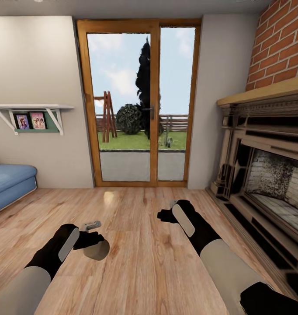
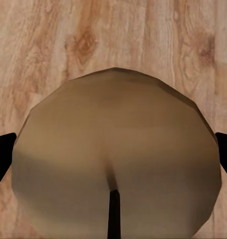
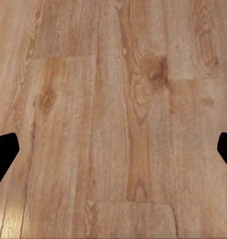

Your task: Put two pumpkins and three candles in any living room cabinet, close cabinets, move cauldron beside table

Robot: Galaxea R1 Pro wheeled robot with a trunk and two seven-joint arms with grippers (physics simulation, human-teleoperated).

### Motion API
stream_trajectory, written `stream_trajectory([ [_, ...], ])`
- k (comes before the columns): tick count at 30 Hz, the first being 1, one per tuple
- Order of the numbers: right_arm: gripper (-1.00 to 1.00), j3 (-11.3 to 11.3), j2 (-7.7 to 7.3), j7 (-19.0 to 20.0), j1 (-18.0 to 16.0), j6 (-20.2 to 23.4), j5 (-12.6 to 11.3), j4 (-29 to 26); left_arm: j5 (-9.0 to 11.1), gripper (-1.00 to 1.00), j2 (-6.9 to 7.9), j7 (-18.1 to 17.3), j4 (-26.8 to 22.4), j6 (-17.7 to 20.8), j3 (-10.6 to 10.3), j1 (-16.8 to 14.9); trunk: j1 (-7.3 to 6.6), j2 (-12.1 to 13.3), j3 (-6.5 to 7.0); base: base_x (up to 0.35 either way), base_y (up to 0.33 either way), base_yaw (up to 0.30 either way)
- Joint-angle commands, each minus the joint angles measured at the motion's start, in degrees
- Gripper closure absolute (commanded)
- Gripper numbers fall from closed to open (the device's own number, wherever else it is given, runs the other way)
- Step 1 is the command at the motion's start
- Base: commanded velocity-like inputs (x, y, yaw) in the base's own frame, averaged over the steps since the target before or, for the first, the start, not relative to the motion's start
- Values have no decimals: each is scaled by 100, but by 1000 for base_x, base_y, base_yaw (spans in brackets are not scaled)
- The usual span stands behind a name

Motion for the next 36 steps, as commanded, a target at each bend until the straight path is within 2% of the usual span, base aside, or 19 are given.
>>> stream_trajectory([
  [1, -100, 14, -4, -108, -5, 21, -62, -9, 49, 100, 5, 49, -7, 15, -46, -3, -24, 38, 11, 0, 0, 0],
  [9, -100, 18, -8, -215, -5, 169, -70, -17, 55, 100, 4, 188, -7, 22, -79, -3, -199, 359, 148, -32, 0, -62],
  [18, -100, 9, -8, -218, -5, 309, -71, -10, 70, 100, 2, 209, -7, 24, -80, -3, -397, 720, 274, -272, 0, -250],
  [32, -100, 17, -4, -218, -5, 329, -82, -18, 73, 100, 2, 213, -7, 24, -80, -3, -705, 1282, 469, -20, 0, -261],
  [36, -100, 17, -7, -216, -5, 330, -86, -18, 73, 100, 1, 213, -7, 24, -77, -3, -792, 1442, 525, -218, 0, -263],
])
